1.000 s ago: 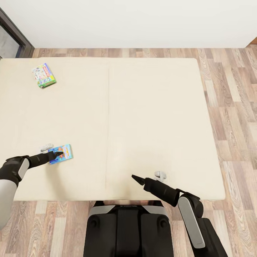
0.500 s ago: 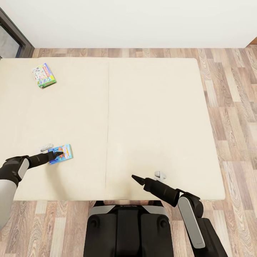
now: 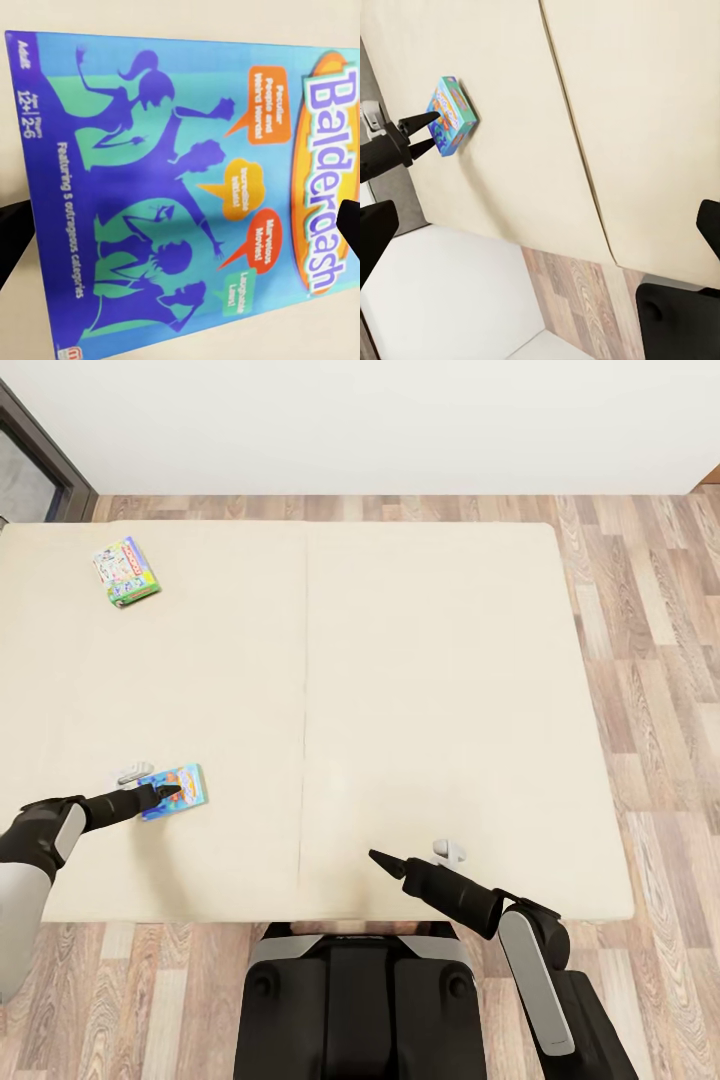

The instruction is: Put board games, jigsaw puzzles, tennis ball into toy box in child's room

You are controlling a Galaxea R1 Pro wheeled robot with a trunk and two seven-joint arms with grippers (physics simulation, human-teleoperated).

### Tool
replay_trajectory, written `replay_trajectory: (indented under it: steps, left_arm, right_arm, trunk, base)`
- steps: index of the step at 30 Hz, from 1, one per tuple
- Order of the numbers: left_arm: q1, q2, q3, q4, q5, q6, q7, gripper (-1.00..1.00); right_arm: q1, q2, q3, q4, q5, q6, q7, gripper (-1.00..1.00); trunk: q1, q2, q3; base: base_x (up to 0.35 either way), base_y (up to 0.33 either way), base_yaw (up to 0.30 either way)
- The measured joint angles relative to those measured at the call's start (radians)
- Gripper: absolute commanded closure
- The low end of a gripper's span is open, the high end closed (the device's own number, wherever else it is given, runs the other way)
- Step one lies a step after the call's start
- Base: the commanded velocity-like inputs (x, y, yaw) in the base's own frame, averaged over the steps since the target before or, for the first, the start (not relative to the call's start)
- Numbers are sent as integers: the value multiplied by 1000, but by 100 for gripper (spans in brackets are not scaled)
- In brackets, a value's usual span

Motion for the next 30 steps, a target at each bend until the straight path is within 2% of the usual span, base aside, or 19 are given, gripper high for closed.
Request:
replay_trajectory:
  steps: [30]
  left_arm:
    - [0, -18, 0, 0, 0, 0, 0, -100]
  right_arm:
    - [1, 0, 0, 0, 0, 0, 0, -100]
  trunk:
    - [0, 0, 0]
  base:
    - [0, 23, 0]
